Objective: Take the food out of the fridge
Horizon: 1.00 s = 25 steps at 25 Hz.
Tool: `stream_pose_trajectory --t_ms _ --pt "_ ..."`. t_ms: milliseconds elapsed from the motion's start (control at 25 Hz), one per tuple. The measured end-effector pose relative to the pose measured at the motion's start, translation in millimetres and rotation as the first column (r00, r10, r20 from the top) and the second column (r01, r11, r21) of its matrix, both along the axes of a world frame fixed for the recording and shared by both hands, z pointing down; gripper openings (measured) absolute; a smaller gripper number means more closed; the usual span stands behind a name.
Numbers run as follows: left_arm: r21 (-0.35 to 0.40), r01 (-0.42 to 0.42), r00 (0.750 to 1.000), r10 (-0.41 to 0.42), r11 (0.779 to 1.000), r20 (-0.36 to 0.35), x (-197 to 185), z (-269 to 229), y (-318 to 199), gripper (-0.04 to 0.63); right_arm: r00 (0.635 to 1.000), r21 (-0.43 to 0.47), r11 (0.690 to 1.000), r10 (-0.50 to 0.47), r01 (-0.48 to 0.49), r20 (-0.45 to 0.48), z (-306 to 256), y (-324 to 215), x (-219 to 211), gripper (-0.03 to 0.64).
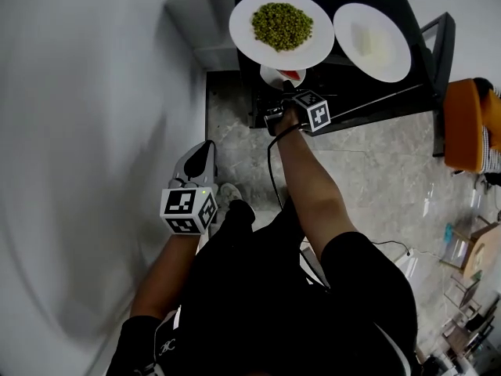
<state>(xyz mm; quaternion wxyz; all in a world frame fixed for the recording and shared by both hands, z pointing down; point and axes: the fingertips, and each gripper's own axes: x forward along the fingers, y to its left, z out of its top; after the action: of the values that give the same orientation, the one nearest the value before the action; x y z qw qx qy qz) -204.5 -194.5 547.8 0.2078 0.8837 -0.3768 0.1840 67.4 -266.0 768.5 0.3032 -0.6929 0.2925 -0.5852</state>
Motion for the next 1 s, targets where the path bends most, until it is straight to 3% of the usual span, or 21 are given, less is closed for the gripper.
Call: stream_pose_trajectory --t_ms 280,480,840,1000 --pt "-0.015 0.008 1.000 -0.008 1.000 0.013 -4 5 -3 0.000 0.999 -0.039 0.999 -0.009 0.011 0.042 18 -5 -5 0.255" --pt "-0.027 0.024 1.000 -0.023 0.999 0.018 -8 10 -4 0.000 0.999 0.019 1.000 -0.004 0.003 0.048 9 -13 -3 0.256" --pt "-0.032 0.018 1.000 -0.017 0.999 0.022 -7 12 0 0.000 0.999 0.037 0.999 -0.033 0.032 0.025 5 2 2 0.275" --pt "-0.041 0.016 1.000 -0.016 0.999 0.022 -7 14 5 0.000 0.995 0.034 0.997 -0.065 0.062 0.074 6 10 -6 0.273"
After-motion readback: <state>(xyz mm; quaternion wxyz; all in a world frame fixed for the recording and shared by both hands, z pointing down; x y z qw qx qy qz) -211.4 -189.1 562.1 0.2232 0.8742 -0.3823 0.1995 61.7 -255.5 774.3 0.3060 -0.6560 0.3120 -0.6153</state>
